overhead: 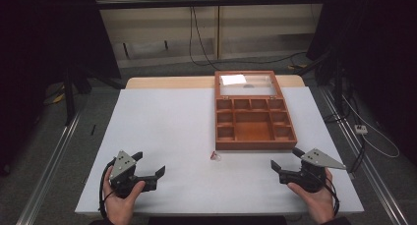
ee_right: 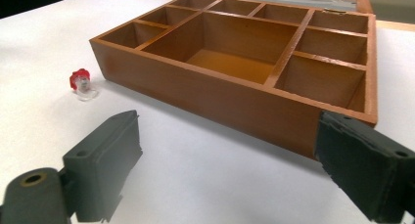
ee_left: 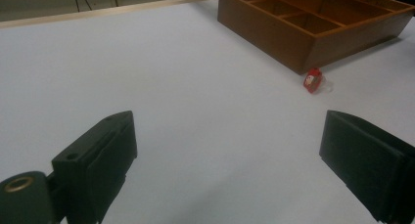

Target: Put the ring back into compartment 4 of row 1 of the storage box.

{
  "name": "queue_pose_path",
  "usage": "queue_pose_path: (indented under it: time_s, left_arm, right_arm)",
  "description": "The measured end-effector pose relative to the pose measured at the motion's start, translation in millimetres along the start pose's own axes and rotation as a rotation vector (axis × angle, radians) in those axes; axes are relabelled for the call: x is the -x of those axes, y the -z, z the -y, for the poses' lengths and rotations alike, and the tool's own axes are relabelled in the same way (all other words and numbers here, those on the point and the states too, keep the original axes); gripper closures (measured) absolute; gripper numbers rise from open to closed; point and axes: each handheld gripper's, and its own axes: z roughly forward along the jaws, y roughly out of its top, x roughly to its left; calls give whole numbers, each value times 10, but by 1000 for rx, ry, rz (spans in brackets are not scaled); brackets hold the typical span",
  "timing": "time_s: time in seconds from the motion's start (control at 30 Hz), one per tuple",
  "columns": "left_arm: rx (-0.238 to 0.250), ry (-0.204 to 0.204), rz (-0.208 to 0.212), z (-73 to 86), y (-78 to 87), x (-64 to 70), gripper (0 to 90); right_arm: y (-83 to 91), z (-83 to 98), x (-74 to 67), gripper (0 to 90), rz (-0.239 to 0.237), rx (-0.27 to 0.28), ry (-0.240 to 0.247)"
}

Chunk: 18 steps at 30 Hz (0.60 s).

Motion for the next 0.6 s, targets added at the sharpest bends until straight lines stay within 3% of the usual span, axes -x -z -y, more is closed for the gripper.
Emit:
queue_pose_path:
  time_s: [0.3, 0.6]
  left_arm:
    - [-12, 9, -10, 5, -14, -13, 70]
    - [-9, 21, -17, -7, -18, -35, 69]
  right_arm:
    - [-25, -3, -5, 85, -21, -24, 0]
    - [-69, -23, -79, 48, -73, -69, 39]
